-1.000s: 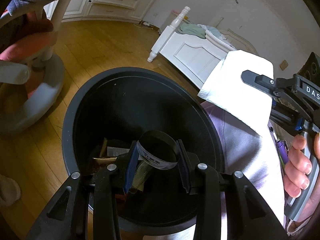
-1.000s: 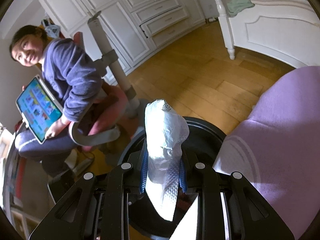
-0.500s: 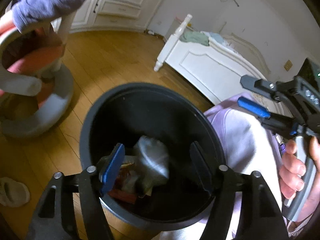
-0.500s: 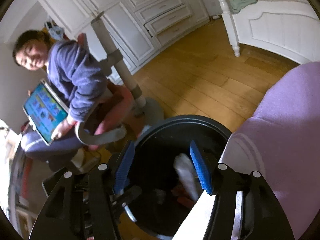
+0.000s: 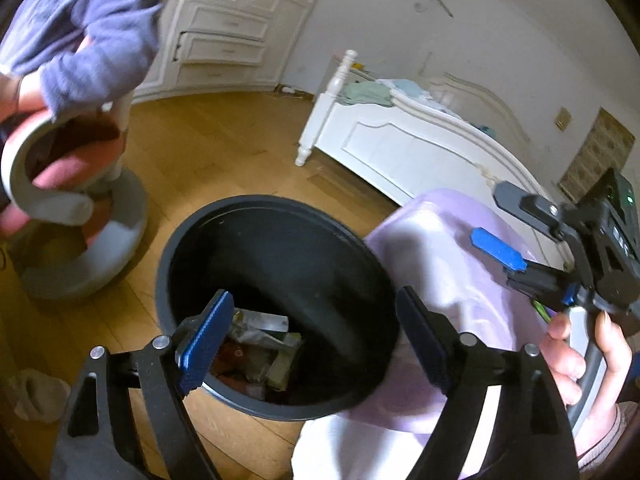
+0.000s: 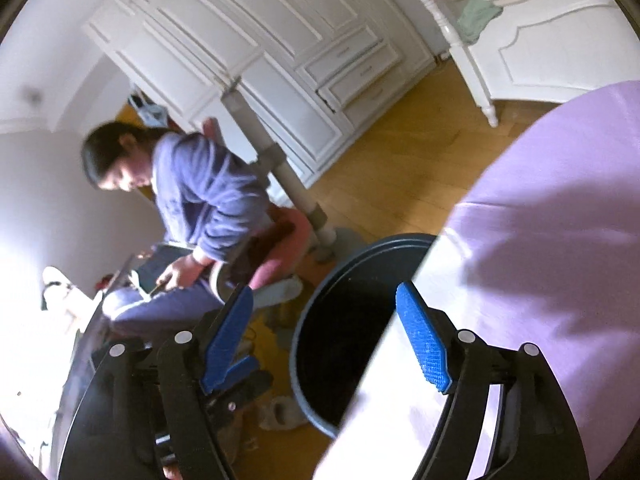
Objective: Collect trash
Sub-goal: 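Grasp the purple bottle with the left tool while the right tool grasps the orange wrapper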
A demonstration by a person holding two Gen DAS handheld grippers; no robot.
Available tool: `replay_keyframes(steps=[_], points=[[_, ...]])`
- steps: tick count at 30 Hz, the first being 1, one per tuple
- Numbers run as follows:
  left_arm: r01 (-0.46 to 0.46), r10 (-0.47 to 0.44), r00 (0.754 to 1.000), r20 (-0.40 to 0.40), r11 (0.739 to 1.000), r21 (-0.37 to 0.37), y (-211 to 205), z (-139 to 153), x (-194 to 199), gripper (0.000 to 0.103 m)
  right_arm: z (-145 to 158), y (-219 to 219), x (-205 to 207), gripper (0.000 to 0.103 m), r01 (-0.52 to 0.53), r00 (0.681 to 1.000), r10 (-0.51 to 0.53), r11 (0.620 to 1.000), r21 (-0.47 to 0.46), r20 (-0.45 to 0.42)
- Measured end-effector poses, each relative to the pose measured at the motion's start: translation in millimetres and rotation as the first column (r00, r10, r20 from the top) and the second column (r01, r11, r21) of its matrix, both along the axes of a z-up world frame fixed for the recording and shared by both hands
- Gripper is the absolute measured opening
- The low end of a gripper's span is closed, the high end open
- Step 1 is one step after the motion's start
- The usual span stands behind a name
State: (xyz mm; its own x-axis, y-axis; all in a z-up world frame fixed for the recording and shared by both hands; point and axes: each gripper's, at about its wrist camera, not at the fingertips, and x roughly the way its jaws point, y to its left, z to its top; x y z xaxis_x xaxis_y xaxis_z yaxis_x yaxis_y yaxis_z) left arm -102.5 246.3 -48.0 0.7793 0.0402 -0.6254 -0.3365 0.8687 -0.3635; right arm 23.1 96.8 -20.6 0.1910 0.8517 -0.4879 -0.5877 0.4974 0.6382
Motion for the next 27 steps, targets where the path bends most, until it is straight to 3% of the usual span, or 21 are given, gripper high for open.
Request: replay_keyframes(steps=[6,11,17,21,27], points=[[0.106,-0.108,0.994,0.028,0.993,0.049,-50,31,26,0.083,37,-106,-8,0.074,0.131,0.986,-0.136,0.99,0.06,0.095],[0.23,-0.233,0.972,0.031,0.971,0.069,-99,42,58,0.083,47,-202,-9,0.077,0.28,0.946,-0.289,0.957,0.081,0.149],[0.401,-0.402,0.916,-0.006,0.911,0.093,-162,41,99,0.083,39,-315,-3,0.077,0.501,0.852,-0.504,0.863,0.054,0.145],[0.501,-0.498,0.865,-0.056,0.857,0.12,-202,36,124,0.083,31,-356,0,0.077,0.59,0.796,-0.585,0.807,0.014,0.155],[0.585,-0.573,0.811,-0.118,0.801,0.13,-236,26,146,0.083,14,-405,17,0.077,0.687,0.721,-0.673,0.725,-0.043,0.167]])
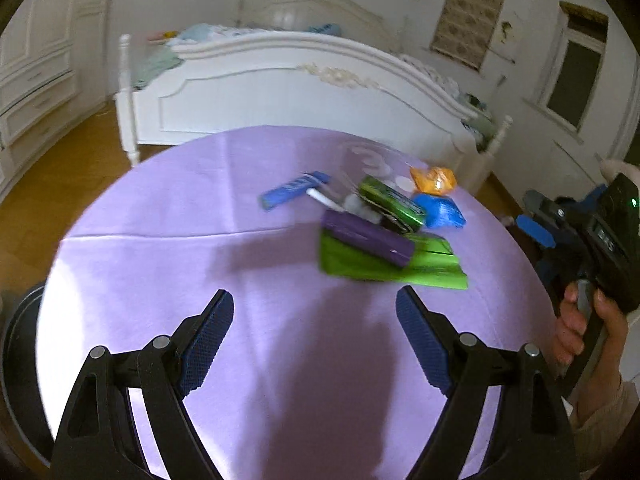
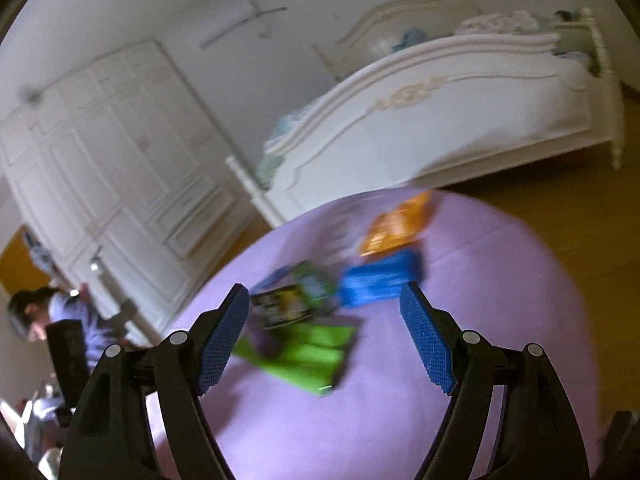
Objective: Collect trash
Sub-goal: 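Grasp the purple bottle with the left tool while the right tool grasps the orange wrapper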
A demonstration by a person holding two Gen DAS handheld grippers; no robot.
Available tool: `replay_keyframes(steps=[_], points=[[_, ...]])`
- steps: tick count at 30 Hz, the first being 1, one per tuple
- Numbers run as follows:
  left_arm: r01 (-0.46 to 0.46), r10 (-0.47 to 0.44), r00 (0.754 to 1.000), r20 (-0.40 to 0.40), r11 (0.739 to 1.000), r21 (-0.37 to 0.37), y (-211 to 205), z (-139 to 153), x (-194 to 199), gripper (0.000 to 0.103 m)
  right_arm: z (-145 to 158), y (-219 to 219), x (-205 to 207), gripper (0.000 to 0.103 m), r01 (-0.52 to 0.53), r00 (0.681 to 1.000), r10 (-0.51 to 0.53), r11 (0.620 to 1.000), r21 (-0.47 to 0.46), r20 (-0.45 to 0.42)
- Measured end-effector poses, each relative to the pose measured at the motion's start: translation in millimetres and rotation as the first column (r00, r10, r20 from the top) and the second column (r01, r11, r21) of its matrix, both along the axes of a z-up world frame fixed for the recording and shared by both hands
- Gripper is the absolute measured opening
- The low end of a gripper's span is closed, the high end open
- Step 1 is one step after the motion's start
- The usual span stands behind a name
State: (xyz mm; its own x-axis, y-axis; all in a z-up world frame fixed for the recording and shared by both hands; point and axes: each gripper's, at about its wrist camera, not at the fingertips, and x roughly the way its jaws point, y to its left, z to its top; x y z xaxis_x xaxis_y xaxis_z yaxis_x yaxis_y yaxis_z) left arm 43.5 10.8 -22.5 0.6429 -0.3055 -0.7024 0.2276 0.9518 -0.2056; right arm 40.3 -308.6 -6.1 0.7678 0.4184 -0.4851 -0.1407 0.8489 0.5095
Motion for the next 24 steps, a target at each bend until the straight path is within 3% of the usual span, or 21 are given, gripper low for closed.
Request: replay_keyframes(steps=[5,8,13,16,18,20,24], points=[[0.025,-0.025,0.999,-0.029,1.0,-0.004,-25,-1,21,0.083,-2,-8,49,0.077,0.057,0.997,-0.062,0.994,-0.093,-0.048],[0.048,-0.048,0.999,-0.022,0.999,0.012,-40,1,32,0.083,-9,-1,95,0.077,0.026,0.994,-0.041,0.989,-0.145,-0.106],[0.058,-0.058,0.998,-0.003,0.986,0.154,-62,-8,54,0.094,-34,30,156,0.077,-0.048,0.976,-0.02,0.952,-0.302,-0.218],[0.067,-0.063,0.998,-0.029,0.976,0.206,-67,-14,64,0.095,-48,49,158,0.075,-0.062,0.974,-0.024,0.927,-0.369,-0.225],[0.09,-0.085,0.996,-0.033,0.971,0.221,-72,-16,67,0.097,-50,56,153,0.06,-0.051,0.982,-0.031,0.907,-0.417,-0.187],[0.104,-0.101,0.995,-0.025,0.967,0.234,-75,-15,69,0.098,-53,58,152,0.038,-0.081,0.983,0.008,0.916,-0.392,-0.184],[0.099,-0.093,0.995,-0.037,0.972,0.215,-76,-14,75,0.097,-52,57,146,0.036,-0.099,0.986,0.046,0.935,-0.34,-0.16]])
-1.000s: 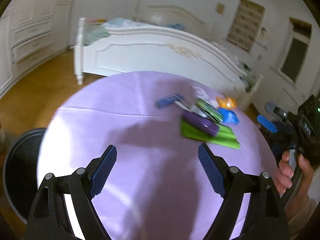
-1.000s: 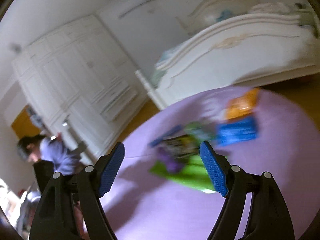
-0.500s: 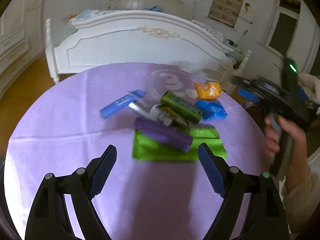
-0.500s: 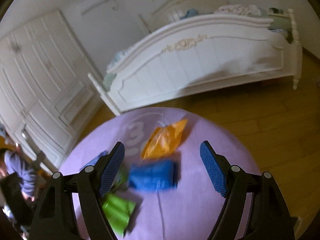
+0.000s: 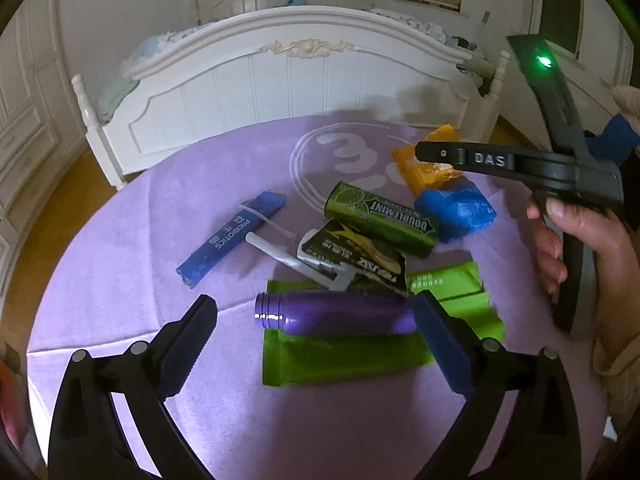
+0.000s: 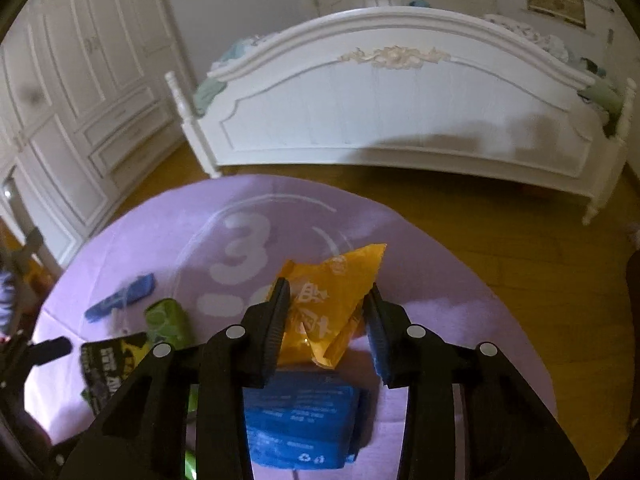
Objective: Collect trash
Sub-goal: 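Grasp the purple bottle with the left tool while the right tool grasps the orange wrapper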
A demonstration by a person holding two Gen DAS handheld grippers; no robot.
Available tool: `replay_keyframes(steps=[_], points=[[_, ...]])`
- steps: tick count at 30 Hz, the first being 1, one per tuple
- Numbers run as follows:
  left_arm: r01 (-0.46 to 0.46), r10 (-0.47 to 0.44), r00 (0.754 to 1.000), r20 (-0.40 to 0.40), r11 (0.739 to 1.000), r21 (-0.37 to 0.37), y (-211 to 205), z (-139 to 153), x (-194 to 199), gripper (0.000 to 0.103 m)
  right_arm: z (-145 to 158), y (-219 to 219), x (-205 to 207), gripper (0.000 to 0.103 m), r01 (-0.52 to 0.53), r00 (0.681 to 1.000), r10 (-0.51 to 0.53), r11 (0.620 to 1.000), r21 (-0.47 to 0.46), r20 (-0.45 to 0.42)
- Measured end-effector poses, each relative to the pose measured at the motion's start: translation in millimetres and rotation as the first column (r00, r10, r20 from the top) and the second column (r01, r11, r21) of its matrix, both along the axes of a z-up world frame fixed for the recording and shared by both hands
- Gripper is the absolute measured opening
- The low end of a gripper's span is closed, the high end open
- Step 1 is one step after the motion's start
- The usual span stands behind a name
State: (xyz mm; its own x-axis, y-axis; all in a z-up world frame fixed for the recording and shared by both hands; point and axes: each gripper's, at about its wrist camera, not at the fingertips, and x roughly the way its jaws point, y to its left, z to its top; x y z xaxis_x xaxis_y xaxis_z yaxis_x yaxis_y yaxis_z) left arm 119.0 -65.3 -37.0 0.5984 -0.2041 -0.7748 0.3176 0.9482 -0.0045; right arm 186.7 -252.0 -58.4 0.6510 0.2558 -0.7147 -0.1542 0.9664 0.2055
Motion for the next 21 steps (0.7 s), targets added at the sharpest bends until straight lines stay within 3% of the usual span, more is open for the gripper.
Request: replay_keyframes(steps=[5,7,9,21], points=[[0.022,-0.022,1.0,-0.016,0.999,-0.035,-4,-7,-6,0.093,11,-16,-9,0.035,-0.008,0.999,0.002,0.993,0.121,0.051],[0.033,-0.034,0.999,-0.029,0.998,-0.05,-6,-10,-9,0.08,16,-22,-11,0.035,-0.014,0.998,0.004,0.988,0.152,0.064],[0.035,-0.035,0.999,-0.037,0.999,0.01,-13,-17,-10,0.069,22,-25,-14,0.035,-0.018,0.997,0.005,0.986,0.165,0.077],[0.038,-0.042,0.997,-0.057,0.997,-0.067,1,-10,-40,0.065,48,-31,-39,0.035,-0.063,0.977,0.01,0.968,0.242,0.214]])
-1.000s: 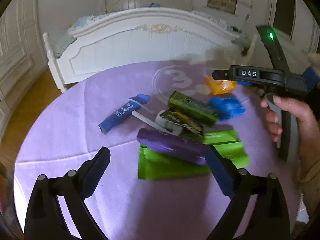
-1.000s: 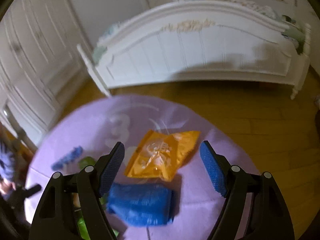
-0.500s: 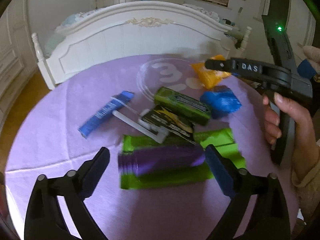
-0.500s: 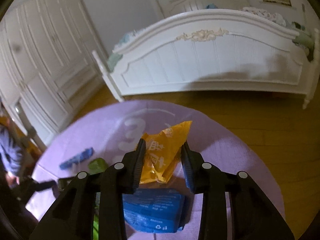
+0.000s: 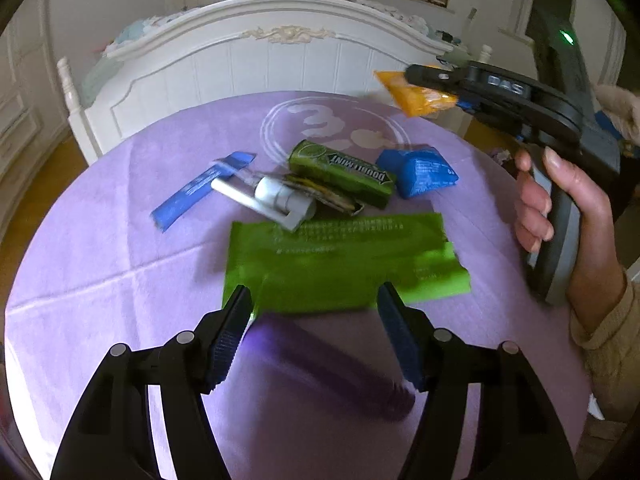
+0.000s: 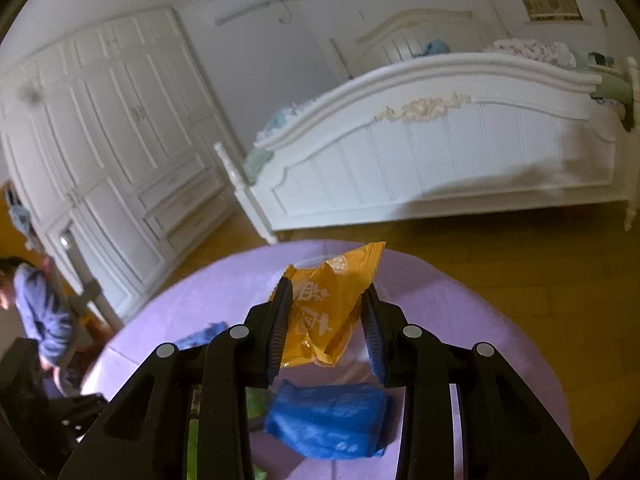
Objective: Collect trash
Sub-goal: 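Grasp the purple bottle with the left tool while the right tool grasps the orange wrapper, then carry the bottle and orange wrapper over the bin and open both tools to drop them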
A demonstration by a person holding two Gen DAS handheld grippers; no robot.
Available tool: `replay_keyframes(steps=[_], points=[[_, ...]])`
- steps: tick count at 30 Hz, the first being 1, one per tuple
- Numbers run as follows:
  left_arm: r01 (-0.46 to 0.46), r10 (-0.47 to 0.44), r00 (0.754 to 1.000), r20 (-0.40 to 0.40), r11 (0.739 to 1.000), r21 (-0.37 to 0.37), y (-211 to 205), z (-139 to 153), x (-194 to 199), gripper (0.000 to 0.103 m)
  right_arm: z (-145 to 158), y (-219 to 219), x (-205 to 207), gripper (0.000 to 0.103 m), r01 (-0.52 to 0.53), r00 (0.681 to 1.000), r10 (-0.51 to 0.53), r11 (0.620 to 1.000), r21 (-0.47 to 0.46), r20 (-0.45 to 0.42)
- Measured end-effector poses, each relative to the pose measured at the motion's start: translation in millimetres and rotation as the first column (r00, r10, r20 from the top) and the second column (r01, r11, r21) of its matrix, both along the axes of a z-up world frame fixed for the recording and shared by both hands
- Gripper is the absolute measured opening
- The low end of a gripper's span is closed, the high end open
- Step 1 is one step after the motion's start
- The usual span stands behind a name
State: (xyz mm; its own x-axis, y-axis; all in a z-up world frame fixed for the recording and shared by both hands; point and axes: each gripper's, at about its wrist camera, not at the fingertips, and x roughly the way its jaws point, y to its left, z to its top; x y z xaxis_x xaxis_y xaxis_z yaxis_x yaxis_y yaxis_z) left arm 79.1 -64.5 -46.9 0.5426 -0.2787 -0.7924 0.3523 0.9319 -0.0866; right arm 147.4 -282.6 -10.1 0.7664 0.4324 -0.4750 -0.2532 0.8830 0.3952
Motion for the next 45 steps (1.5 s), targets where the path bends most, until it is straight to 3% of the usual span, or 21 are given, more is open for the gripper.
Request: replay_keyframes(steps=[7,11,13,15,16,30,37,45], points=[[-0.073,0.073,0.997,-0.021,0.997,-0.001,15,-4,-15,0.07,15,4,-51,0.035,-0.029,0.999,0.026,0.997,0.076,0.038],[-0.102,0.102,0.995,-0.018,0.995,0.015,10,-4,-16,0.066,25,8,-88,0.035,-0.047,0.998,0.043,0.993,0.105,0.047],[-0.113,0.113,0.993,-0.012,0.994,0.006,9,-3,-16,0.044,30,12,-104,0.035,-0.061,0.997,0.057,0.993,0.097,0.045],[-0.138,0.138,0.99,-0.012,0.99,-0.017,13,-2,-18,0.03,32,15,-112,0.035,-0.066,0.997,0.063,0.995,0.078,0.04],[-0.148,0.148,0.989,-0.014,0.988,-0.037,16,-2,-19,0.027,33,17,-117,0.035,-0.069,0.997,0.067,0.996,0.065,0.037],[-0.21,0.224,0.973,0.059,0.961,-0.182,66,33,-56,0.025,51,63,-140,0.035,-0.191,0.981,0.19,0.982,0.017,0.021],[-0.301,0.331,0.938,0.103,0.924,-0.236,126,51,-85,0.025,61,128,-144,0.035,-0.321,0.947,0.321,0.947,-0.013,0.002],[-0.443,0.491,0.864,0.111,0.847,-0.296,208,49,-123,0.025,62,219,-143,0.035,-0.484,0.874,0.482,0.875,-0.028,-0.056]])
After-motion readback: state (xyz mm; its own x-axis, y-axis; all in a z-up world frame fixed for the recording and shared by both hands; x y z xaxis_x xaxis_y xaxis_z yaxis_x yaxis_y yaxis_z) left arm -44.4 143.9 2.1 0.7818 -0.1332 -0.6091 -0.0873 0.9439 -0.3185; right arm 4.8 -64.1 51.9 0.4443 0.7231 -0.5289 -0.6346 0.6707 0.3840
